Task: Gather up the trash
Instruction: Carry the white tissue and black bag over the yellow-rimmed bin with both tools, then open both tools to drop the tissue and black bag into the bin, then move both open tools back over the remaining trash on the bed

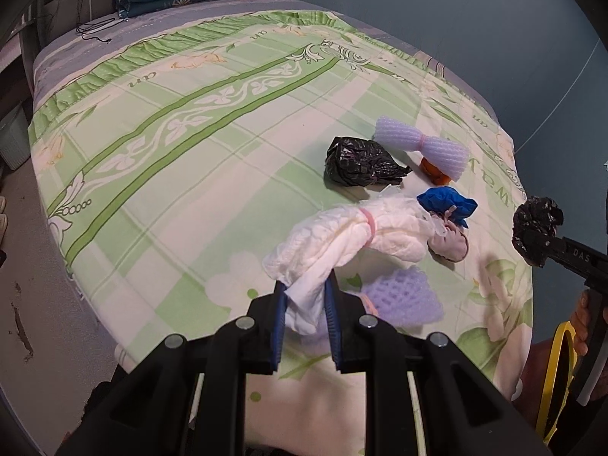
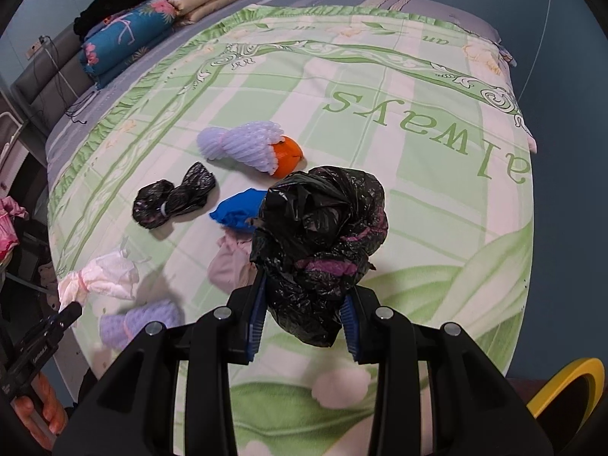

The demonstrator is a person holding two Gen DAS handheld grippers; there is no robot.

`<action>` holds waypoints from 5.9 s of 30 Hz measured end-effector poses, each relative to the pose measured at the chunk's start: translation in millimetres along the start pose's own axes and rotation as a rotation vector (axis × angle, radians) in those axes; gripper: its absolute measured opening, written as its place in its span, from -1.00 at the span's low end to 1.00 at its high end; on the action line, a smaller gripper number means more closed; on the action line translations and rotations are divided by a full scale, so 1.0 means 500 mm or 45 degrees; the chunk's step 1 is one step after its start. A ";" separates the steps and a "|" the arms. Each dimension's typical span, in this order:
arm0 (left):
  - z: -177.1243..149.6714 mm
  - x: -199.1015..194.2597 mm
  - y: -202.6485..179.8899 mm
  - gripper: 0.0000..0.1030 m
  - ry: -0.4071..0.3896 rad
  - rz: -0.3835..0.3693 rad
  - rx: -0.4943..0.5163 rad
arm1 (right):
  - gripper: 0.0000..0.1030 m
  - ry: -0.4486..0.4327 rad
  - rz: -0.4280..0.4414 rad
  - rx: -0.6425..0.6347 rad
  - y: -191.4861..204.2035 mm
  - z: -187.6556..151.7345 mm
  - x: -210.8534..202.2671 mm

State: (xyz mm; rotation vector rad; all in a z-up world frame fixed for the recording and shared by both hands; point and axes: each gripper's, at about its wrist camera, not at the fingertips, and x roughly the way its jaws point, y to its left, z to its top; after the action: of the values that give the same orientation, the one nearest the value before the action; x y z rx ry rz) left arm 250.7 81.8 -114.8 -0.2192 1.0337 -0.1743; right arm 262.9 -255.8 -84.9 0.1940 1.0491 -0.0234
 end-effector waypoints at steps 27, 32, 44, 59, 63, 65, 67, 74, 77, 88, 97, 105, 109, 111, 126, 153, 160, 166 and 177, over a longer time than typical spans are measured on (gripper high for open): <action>-0.040 -0.050 -0.159 -0.65 -0.012 -0.083 0.133 | -0.36 -0.100 0.072 0.077 -0.137 -0.102 -0.170; -0.047 -0.055 -0.214 -0.65 -0.012 -0.110 0.191 | -0.36 -0.146 0.062 0.100 -0.175 -0.115 -0.213; -0.066 -0.075 -0.337 -0.65 -0.017 -0.192 0.312 | -0.36 -0.227 0.002 0.161 -0.256 -0.153 -0.299; -0.137 -0.070 -0.511 -0.65 0.066 -0.387 0.524 | -0.36 -0.276 -0.103 0.301 -0.363 -0.223 -0.379; -0.159 -0.069 -0.560 -0.65 0.090 -0.424 0.599 | -0.36 -0.285 -0.129 0.338 -0.390 -0.249 -0.395; -0.171 -0.073 -0.581 -0.65 0.092 -0.437 0.636 | -0.36 -0.291 -0.132 0.358 -0.404 -0.262 -0.403; -0.185 -0.079 -0.598 -0.65 0.090 -0.443 0.667 | -0.36 -0.294 -0.136 0.377 -0.416 -0.272 -0.408; -0.227 -0.092 -0.644 -0.65 0.110 -0.477 0.757 | -0.35 -0.299 -0.127 0.432 -0.452 -0.296 -0.419; -0.243 -0.095 -0.663 -0.65 0.116 -0.496 0.792 | -0.35 -0.297 -0.122 0.453 -0.464 -0.310 -0.422; -0.319 -0.074 -0.720 -0.65 0.198 -0.538 0.900 | -0.34 -0.258 -0.134 0.520 -0.508 -0.352 -0.410; -0.363 -0.060 -0.746 -0.65 0.252 -0.541 0.973 | -0.34 -0.223 -0.105 0.529 -0.521 -0.364 -0.384; -0.389 -0.058 -0.757 -0.65 0.281 -0.567 1.014 | -0.31 -0.198 -0.073 0.541 -0.530 -0.370 -0.368; -0.396 -0.056 -0.761 -0.65 0.293 -0.579 1.025 | -0.30 -0.200 -0.063 0.551 -0.537 -0.371 -0.368; -0.399 -0.054 -0.762 -0.64 0.295 -0.577 1.027 | -0.30 -0.200 -0.064 0.553 -0.538 -0.371 -0.368; -0.394 -0.073 -0.755 -0.08 0.281 -0.625 1.008 | -0.02 -0.220 -0.041 0.582 -0.545 -0.372 -0.376; -0.272 -0.128 -0.651 0.62 0.087 -0.572 0.805 | 0.26 -0.279 0.004 0.472 -0.476 -0.307 -0.404; -0.235 -0.124 -0.585 0.65 0.057 -0.514 0.723 | 0.28 -0.279 0.038 0.387 -0.416 -0.263 -0.395; -0.200 -0.127 -0.515 0.66 0.020 -0.440 0.658 | 0.31 -0.261 0.081 0.322 -0.361 -0.223 -0.374; -0.125 -0.124 -0.366 0.67 -0.041 -0.271 0.494 | 0.32 -0.191 0.146 0.177 -0.232 -0.159 -0.308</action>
State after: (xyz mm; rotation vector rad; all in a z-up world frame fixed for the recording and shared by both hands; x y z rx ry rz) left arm 158.4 -85.4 -46.4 0.0217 0.9235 -0.5563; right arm 104.7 -367.7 -7.3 0.3730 0.8857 -0.0070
